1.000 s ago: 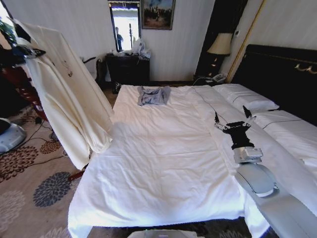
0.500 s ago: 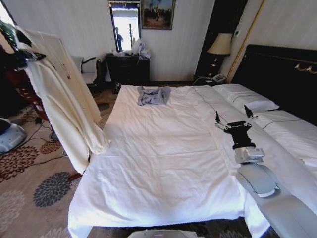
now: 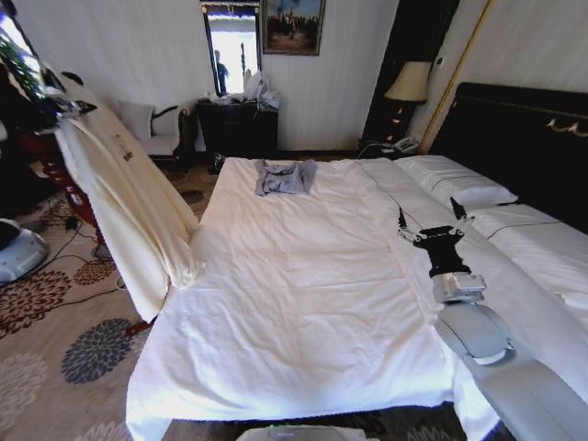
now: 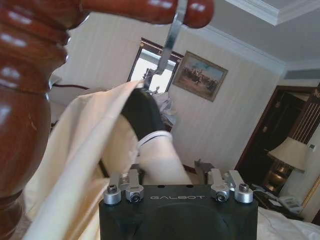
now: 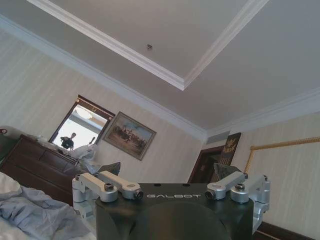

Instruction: Pick up the clothes from the bed and hang them on the clothes hanger.

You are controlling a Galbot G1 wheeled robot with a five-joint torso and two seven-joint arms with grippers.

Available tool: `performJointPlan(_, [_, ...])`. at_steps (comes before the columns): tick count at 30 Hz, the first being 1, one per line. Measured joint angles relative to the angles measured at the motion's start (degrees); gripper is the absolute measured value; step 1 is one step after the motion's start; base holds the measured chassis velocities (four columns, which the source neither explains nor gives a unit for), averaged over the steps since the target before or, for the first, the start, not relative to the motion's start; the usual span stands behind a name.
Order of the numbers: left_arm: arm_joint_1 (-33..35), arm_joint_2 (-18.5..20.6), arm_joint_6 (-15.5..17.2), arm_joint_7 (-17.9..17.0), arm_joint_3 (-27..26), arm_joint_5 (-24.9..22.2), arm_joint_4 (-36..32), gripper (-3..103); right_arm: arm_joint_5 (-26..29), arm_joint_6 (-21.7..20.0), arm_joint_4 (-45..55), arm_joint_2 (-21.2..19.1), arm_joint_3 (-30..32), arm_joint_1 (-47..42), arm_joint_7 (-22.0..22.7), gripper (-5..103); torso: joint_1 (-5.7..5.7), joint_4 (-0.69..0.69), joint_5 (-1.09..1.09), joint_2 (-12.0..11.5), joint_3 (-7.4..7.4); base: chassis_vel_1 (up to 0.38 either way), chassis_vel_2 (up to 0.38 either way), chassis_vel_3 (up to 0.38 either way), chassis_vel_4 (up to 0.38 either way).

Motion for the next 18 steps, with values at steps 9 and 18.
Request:
performJointPlan(9, [5.76, 2.71, 0.39, -1.28, -7.33, 0.91, -3.66, 94, -0.48, -0.04, -0.23, 0.14, -0.18, -0.29, 0.00, 100, 0.00, 0.02, -0.01, 0.00, 0.00, 0.000, 0.000, 0.000, 0.000])
performJointPlan(18, [6.17, 7.35, -0.14, -1.48, -8.48, 0.59, -8.46, 100, -0.46, -0.21, -0.28, 0.06, -0.30, -0.17, 0.05, 100, 0.00, 0.00, -0.01, 0.00, 0.00, 0.000, 0.000, 0.000, 0.000])
